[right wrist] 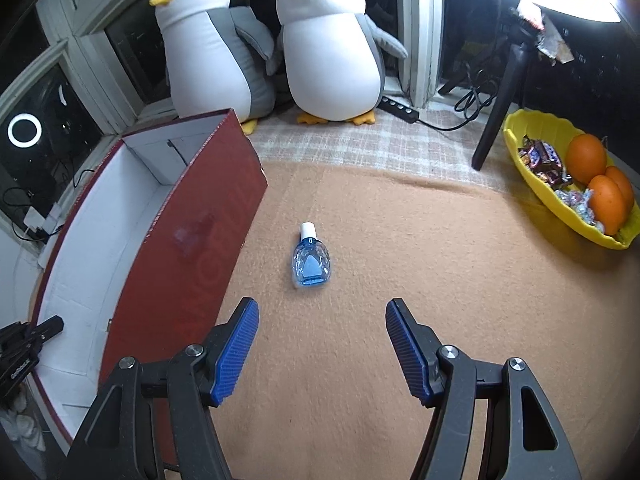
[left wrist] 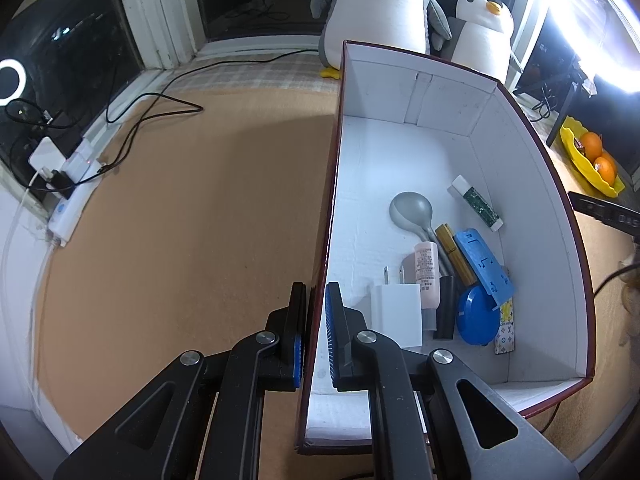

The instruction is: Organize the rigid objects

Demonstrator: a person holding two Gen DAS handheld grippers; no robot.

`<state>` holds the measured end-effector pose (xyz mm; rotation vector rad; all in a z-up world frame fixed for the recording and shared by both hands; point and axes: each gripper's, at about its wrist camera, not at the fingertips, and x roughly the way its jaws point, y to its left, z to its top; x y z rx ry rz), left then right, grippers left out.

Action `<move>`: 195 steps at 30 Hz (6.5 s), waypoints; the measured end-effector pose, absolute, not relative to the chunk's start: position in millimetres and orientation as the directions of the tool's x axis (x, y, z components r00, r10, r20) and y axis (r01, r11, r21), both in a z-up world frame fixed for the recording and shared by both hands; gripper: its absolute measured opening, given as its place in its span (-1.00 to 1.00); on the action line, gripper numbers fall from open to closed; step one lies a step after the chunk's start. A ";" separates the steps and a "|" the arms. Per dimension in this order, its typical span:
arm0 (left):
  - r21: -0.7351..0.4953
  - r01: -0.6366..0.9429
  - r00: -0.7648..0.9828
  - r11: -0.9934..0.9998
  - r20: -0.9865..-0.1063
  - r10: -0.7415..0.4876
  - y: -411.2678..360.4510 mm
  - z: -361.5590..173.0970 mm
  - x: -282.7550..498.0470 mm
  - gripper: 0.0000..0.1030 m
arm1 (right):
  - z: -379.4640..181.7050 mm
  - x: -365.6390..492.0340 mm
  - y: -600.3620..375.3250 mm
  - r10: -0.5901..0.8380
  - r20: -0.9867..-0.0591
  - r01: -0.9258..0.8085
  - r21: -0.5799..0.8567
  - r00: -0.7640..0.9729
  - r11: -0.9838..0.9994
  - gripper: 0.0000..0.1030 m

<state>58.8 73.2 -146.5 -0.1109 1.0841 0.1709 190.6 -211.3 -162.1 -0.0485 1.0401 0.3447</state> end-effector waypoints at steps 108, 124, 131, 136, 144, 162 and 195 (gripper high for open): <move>-0.064 -0.159 0.488 0.985 -0.873 0.022 74.4 -137.0 38.1 -0.78 | -126.5 110.5 -67.3 0.367 -0.846 -0.552 0.107 0.386 0.827 -0.46; -0.051 -0.156 0.478 0.986 -0.878 0.030 70.0 -138.6 40.0 -0.69 | -110.9 104.7 -88.3 0.403 -0.812 -0.533 0.138 0.421 0.835 -0.25; -0.047 -0.159 0.476 0.986 -0.879 0.035 72.4 -139.3 40.3 -0.69 | -102.7 106.6 -127.8 0.408 -0.786 -0.462 0.178 0.465 0.869 -0.25; -0.037 -0.159 0.472 0.987 -0.881 0.043 71.1 -139.5 40.6 -0.69 | -101.1 109.2 -158.5 0.374 -0.780 -0.405 0.171 0.502 0.898 -0.25; -0.035 -0.159 0.476 0.987 -0.878 0.046 71.5 -138.7 40.0 -0.69 | -100.2 111.0 -191.5 0.345 -0.772 -0.336 0.181 0.533 0.924 -0.25; -0.005 -0.144 0.585 0.990 -0.807 0.081 58.0 -91.2 34.3 -0.32 | -77.1 83.9 -197.7 0.350 -0.727 -0.334 0.175 0.591 0.926 0.05; -0.017 -0.103 0.714 0.995 -0.697 0.062 28.0 -26.0 6.7 0.59 | -31.7 24.6 -190.3 0.277 -0.649 -0.301 0.076 0.709 0.951 0.72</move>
